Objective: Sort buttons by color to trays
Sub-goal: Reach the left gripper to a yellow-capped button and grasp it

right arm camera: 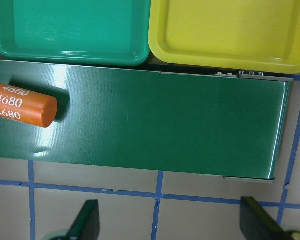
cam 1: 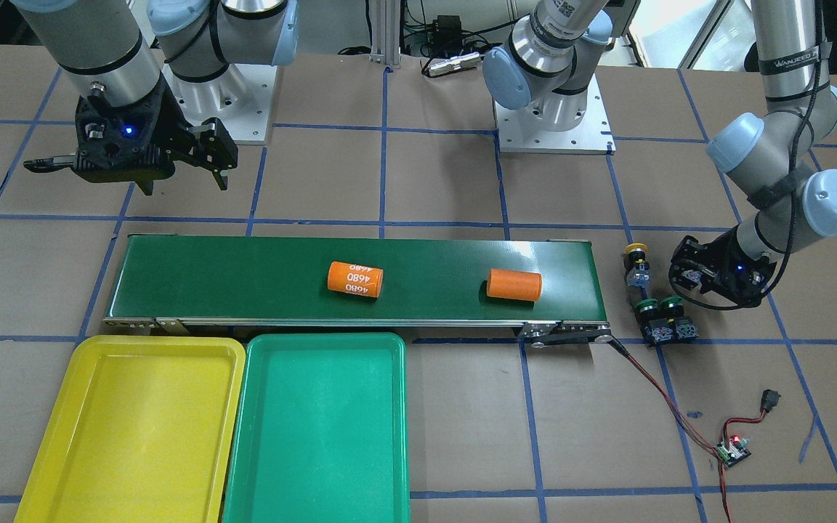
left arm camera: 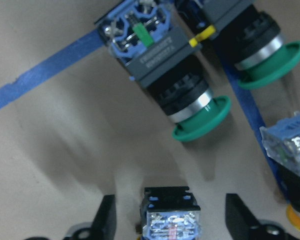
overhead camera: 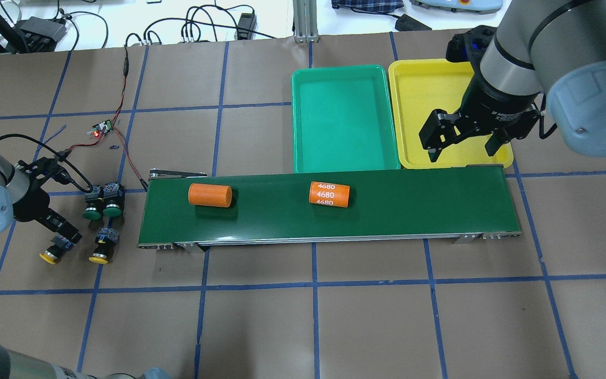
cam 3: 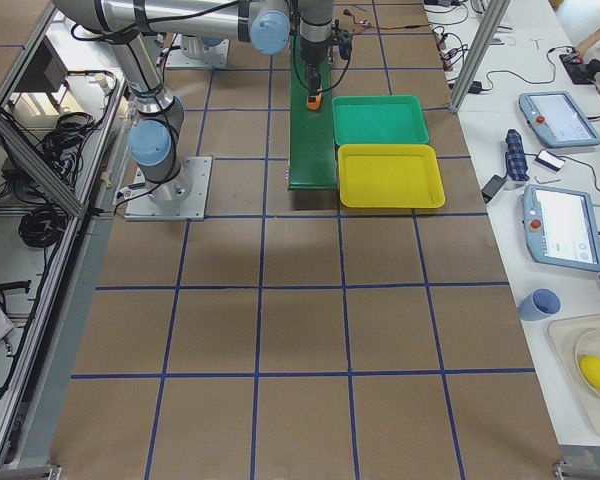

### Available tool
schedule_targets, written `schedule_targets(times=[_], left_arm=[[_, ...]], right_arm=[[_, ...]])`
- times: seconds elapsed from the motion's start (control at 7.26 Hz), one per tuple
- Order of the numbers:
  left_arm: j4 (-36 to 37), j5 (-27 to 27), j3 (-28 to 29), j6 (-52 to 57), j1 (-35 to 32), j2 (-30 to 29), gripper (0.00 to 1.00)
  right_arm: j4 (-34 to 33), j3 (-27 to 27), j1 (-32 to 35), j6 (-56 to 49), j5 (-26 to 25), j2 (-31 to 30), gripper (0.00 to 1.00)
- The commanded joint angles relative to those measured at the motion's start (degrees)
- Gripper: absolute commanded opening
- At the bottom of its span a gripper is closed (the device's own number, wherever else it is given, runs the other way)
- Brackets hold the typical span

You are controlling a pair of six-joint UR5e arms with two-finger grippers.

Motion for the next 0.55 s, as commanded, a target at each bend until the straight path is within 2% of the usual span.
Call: schedule_targets(times=[0.0, 0.14, 0.41], left_arm=[[-2.1, 0.5, 0.8, -0.1, -0.3, 1.6, 0.0], [-5.9, 1.1, 1.6, -3.5, -1.3, 3.2, 0.0], [-15.4, 0.4, 7.7, -17.6, -6.0, 7.5, 0.0]], right_arm=[[-0.7, 0.0, 0.0, 0.0, 0.0, 0.0, 1.0], [-1.0, 0.0, 0.0, 0.1, 0.0, 0.1, 1.0], [-1.1, 0.0, 0.0, 0.1, 0.0, 0.1, 1.0]])
